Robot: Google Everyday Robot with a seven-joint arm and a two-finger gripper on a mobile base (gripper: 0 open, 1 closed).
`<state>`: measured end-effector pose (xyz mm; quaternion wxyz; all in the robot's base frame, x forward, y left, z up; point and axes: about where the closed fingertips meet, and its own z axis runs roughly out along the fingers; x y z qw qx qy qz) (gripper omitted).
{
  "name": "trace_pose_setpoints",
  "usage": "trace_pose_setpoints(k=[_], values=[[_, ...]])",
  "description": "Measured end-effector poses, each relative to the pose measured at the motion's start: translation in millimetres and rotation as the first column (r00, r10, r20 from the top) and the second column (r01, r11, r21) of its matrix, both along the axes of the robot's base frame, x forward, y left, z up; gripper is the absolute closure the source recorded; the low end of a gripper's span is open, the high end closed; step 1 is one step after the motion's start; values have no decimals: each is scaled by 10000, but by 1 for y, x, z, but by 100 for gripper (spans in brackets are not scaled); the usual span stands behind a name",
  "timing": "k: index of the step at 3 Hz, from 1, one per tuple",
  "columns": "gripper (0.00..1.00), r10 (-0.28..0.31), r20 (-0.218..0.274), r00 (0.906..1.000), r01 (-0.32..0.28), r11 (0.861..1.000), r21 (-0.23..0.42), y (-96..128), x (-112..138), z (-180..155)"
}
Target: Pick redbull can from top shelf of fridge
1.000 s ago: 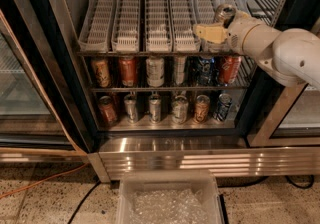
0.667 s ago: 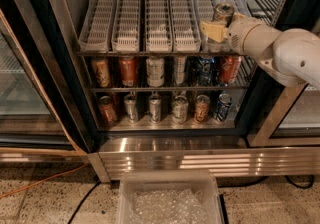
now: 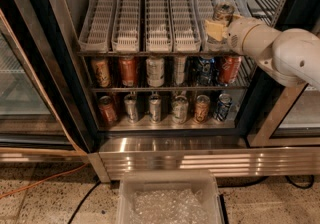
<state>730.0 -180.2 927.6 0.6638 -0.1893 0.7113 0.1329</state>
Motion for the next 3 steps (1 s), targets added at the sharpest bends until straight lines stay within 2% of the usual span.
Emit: trace_pose_setpoints(k=[1, 3], values=[[100, 2, 0, 10000, -2, 10000, 0, 0, 0, 0], [100, 58, 194, 9998, -59, 10000, 31, 2, 1, 12]])
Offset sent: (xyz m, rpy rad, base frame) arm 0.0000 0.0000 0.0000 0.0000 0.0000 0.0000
